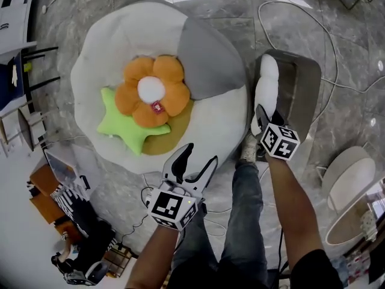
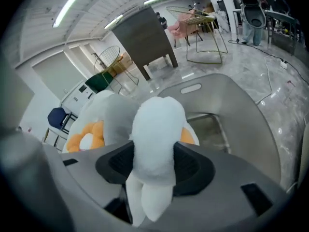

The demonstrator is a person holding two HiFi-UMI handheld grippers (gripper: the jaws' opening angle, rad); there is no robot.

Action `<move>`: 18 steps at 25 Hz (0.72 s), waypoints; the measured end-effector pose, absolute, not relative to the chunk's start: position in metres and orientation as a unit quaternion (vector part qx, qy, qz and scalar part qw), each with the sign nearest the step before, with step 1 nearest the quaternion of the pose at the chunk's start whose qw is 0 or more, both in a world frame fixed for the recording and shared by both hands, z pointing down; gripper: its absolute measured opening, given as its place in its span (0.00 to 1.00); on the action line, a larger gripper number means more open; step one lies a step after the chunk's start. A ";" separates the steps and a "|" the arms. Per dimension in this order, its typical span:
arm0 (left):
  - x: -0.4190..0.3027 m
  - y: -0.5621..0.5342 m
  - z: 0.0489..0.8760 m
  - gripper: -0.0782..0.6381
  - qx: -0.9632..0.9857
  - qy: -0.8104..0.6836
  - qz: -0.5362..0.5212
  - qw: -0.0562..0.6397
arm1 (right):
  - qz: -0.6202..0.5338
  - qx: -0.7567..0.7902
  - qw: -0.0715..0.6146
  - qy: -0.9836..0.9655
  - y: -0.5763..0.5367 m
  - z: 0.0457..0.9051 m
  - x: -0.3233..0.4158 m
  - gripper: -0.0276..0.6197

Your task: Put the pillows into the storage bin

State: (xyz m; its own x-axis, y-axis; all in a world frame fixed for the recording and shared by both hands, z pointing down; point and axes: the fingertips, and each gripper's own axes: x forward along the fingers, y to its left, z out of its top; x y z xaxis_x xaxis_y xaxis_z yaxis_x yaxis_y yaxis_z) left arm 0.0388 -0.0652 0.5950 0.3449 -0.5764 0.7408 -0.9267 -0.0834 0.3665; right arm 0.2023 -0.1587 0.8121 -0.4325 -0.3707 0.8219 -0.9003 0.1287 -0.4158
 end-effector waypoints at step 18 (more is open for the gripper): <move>0.020 -0.055 0.572 0.52 0.718 -0.543 0.171 0.400 | 0.371 0.428 0.336 -0.752 -0.148 0.748 0.186 0.52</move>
State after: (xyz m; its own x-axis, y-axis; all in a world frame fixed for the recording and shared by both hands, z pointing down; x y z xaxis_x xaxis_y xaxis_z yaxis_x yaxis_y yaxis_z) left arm 0.0200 -0.0552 0.5716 0.3524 -0.6429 0.6801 -0.9165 -0.0901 0.3897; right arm 0.1861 -0.1479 0.7480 -0.4071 -0.3954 0.8234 -0.8938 0.3580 -0.2700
